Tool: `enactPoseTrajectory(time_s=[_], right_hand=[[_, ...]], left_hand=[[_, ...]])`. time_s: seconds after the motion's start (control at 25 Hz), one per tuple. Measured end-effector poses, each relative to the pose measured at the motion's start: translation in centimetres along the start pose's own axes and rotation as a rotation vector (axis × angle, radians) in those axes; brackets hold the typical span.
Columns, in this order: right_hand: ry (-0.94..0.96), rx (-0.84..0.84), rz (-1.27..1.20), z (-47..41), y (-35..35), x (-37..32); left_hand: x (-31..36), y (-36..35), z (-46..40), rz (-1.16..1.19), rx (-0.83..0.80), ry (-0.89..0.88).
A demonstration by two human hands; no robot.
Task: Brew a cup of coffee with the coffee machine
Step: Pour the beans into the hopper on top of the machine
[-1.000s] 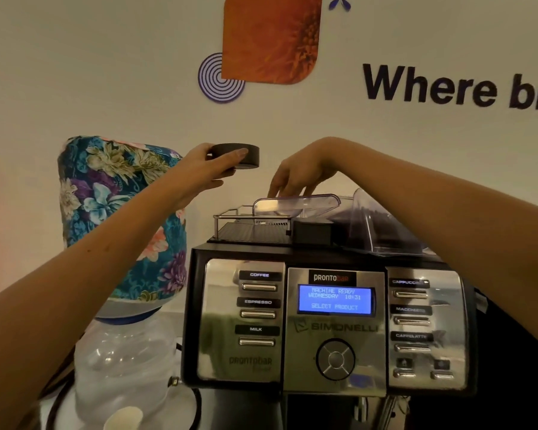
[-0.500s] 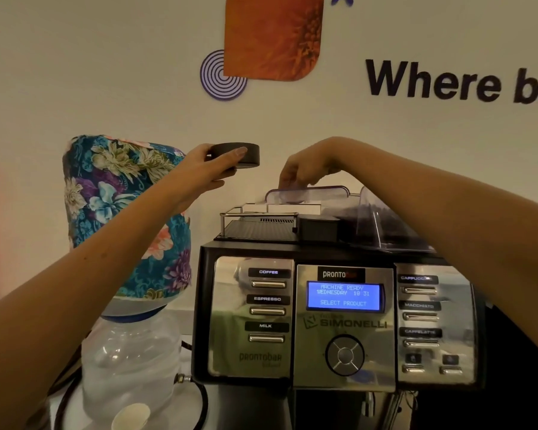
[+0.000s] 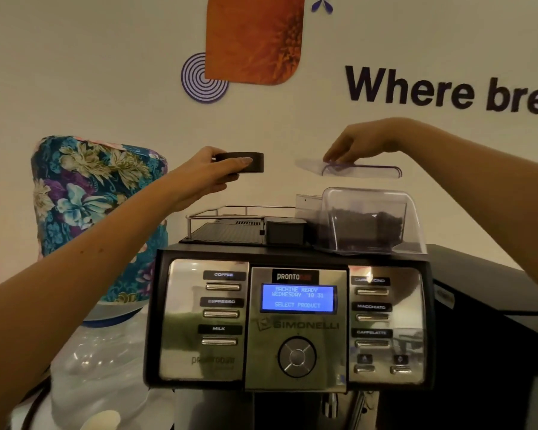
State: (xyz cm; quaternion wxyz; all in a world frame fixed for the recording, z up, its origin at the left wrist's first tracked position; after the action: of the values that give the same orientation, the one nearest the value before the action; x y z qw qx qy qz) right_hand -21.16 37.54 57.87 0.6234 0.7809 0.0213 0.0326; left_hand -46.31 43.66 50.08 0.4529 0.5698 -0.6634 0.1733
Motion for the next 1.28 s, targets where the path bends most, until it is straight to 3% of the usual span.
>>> enactPoseTrajectory(time_s=[0.4, 0.64, 1.0, 1.28], right_hand=[[0.096, -0.137, -0.146, 0.6, -3.9, 0.5], [0.038, -0.203, -0.146, 0.4, -3.7, 0.5], [-0.021, -0.217, -0.088, -0.1, -3.4, 0.7], [0.023, -0.186, -0.2, 1.0, -4.0, 1.3]], left_hand=[[-0.4, -3.1, -0.2, -0.09, -0.05, 0.037], [-0.9, -3.2, 0.2, -0.118, -0.051, 0.039], [-1.3, -3.1, 0.3, -0.104, -0.059, 0.045], [-1.5, -2.7, 0.1, -0.056, -0.045, 0.043]])
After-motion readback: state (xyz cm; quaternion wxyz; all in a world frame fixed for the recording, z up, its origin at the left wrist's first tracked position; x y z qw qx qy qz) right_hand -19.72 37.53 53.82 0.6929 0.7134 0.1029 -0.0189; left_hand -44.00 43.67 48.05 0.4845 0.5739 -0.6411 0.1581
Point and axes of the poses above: each hand's wrist, its own z-axis away from the middle knuckle, its own y-axis out of the back of the hand, x = y × z, the point moved 7 cm from there along -z, towards the middle knuckle, and after that the axes turned 1 degree about x, right-handed, at the moved point
